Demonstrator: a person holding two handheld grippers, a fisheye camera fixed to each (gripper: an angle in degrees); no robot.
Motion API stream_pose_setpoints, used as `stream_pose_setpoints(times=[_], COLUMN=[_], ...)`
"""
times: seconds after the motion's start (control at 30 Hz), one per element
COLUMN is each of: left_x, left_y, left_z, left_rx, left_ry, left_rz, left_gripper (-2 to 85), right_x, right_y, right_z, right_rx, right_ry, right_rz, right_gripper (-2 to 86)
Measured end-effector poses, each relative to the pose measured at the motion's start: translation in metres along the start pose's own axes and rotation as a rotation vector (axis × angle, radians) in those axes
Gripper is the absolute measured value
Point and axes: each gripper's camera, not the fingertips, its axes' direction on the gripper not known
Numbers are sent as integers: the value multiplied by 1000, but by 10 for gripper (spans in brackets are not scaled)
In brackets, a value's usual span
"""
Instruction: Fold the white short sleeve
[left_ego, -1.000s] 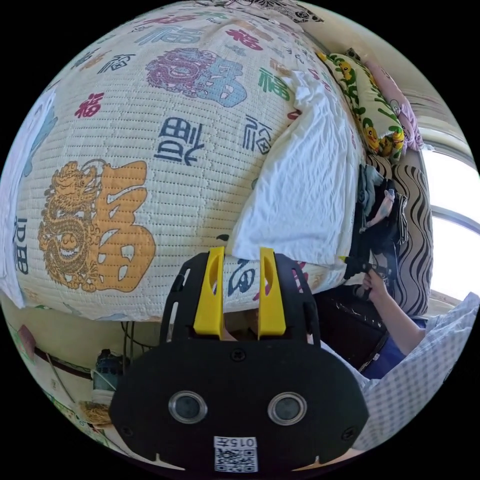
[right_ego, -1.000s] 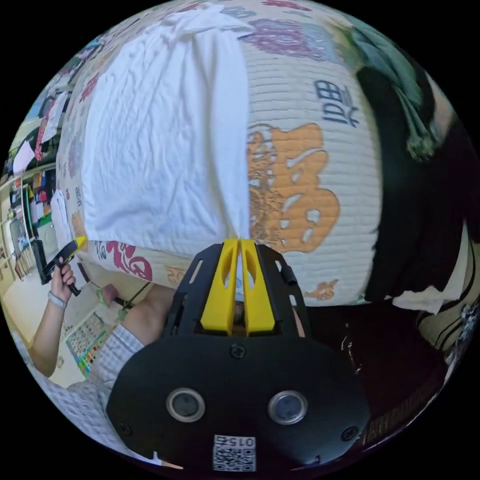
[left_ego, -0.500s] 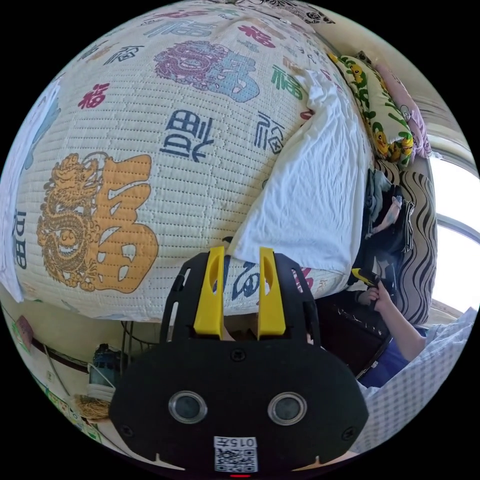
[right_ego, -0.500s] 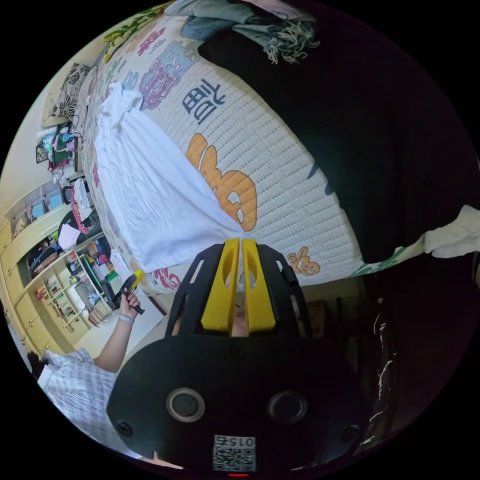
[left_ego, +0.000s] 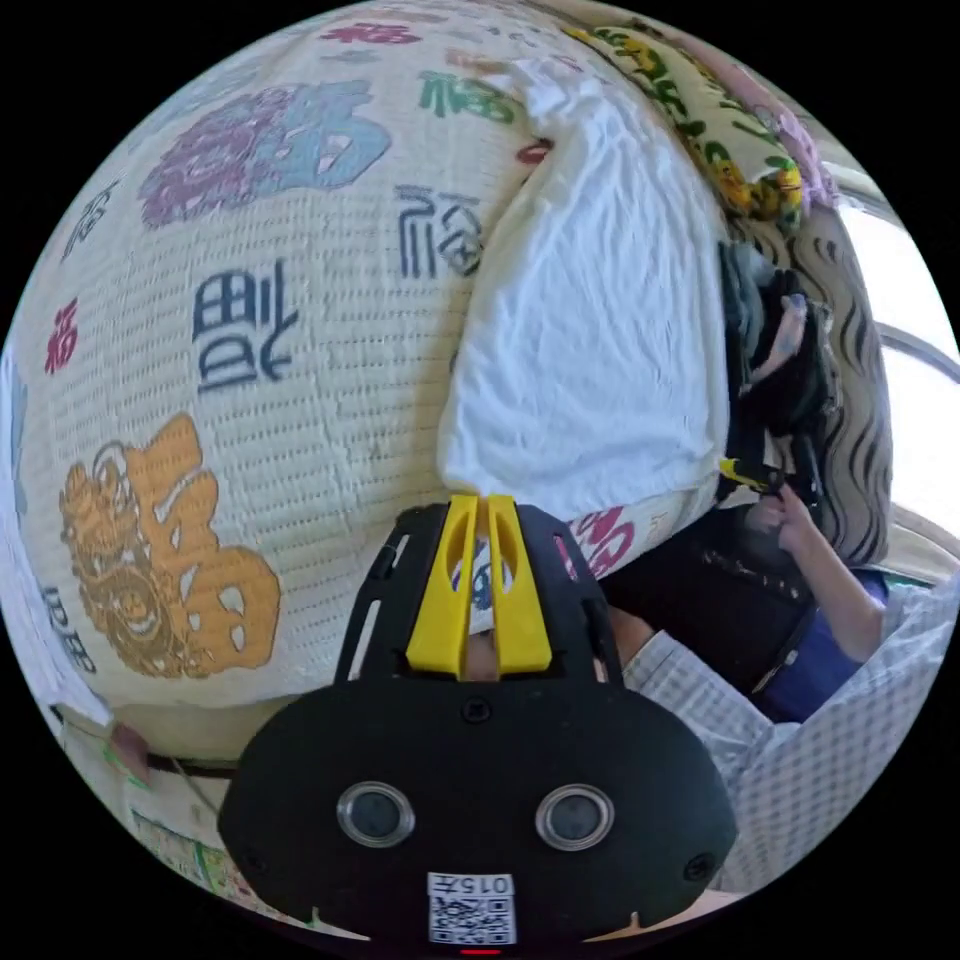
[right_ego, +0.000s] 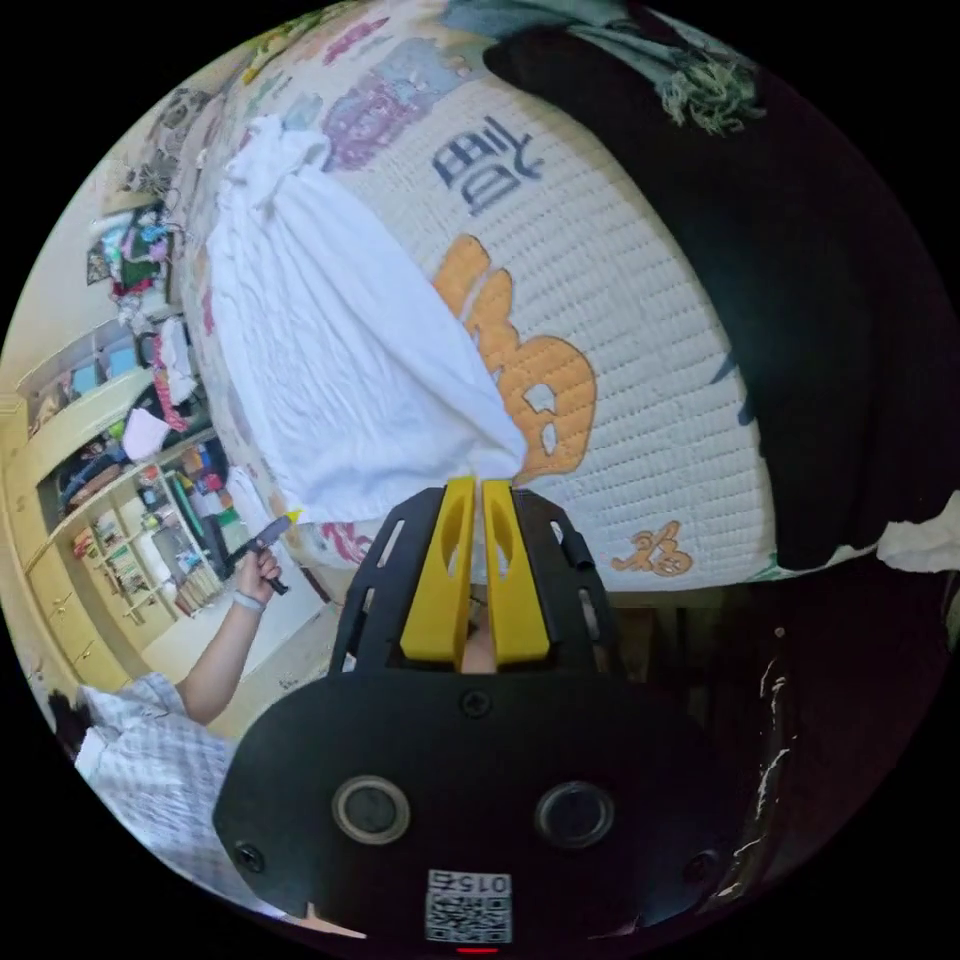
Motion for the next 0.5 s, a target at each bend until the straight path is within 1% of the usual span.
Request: stream_pose_setpoints(times=[0.07, 0.1, 0.13, 0.17, 0.2, 0.23, 0.27, 0.3, 0.37, 0.47, 0.5], left_x=[-3, -3, -2, 4, 9, 22, 41, 51, 96, 132, 136], left_y=[-12, -17, -31, -47, -55, -70, -82, -86, -87, -65, -60], left_z=[-45, -59, -88, -120, -137, -173, -209, -226, -290, -340, -345], left_rx=[209, 265, 372, 482, 536, 637, 724, 762, 891, 988, 995], left_ry=[164, 201, 262, 315, 339, 377, 397, 396, 357, 341, 336], left_rz=[-46, -56, -60, -41, -23, 28, 100, 142, 309, 464, 487], left_gripper=[-2, -3, -4, -5, -5, -6, -6, -6, -6, -6, -6], right_x=[-15, -22, -39, -61, -74, -103, -134, -149, -197, -225, -227], right_y=[-3, -6, -14, -23, -27, -35, -38, -37, -22, 12, 19], right_z=[-39, -50, -74, -100, -114, -142, -171, -186, -238, -280, -285], right_rx=[120, 151, 211, 265, 291, 340, 393, 423, 542, 629, 638], right_ry=[-220, -266, -343, -402, -425, -460, -474, -474, -487, -537, -537], right_rz=[-29, -49, -106, -182, -224, -315, -416, -465, -627, -755, -774], right_gripper=[-3, -2, -2, -1, -1, 0, 0, 0, 0, 0, 0])
